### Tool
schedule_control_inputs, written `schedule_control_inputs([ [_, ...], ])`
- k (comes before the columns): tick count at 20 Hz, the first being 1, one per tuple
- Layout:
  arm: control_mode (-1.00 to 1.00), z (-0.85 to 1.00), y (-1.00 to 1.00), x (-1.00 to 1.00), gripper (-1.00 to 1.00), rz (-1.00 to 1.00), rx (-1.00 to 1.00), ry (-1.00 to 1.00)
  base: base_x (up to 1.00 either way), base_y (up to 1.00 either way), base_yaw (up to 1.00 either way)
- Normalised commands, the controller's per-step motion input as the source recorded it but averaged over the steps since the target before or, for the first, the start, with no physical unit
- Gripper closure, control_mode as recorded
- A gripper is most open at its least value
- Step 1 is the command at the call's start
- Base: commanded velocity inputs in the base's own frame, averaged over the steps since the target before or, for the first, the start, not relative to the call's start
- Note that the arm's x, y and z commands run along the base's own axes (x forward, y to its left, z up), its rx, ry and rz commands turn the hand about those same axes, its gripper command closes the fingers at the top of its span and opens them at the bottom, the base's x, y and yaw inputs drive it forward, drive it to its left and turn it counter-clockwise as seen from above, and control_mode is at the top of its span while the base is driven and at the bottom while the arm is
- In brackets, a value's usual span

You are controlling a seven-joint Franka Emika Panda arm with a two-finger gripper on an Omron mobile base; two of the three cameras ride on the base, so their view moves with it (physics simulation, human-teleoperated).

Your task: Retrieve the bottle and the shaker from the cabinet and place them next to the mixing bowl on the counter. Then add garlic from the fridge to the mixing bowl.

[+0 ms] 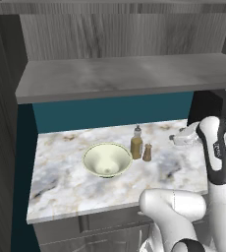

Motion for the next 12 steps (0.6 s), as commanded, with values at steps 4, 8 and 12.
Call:
schedule_control_inputs([
  [4, -1.0, 0.46, 0.0, -0.59, -1.0, -0.35, -0.12, 0.28, 0.0, 0.0, 0.0],
  [8, -1.0, 0.41, 0.08, -0.42, -1.0, -0.38, -0.11, 0.24, 0.0, 0.0, 0.0],
  [12, -1.0, 0.51, 0.0, -0.33, -1.0, -0.34, -0.08, 0.22, 0.0, 0.0, 0.0],
])
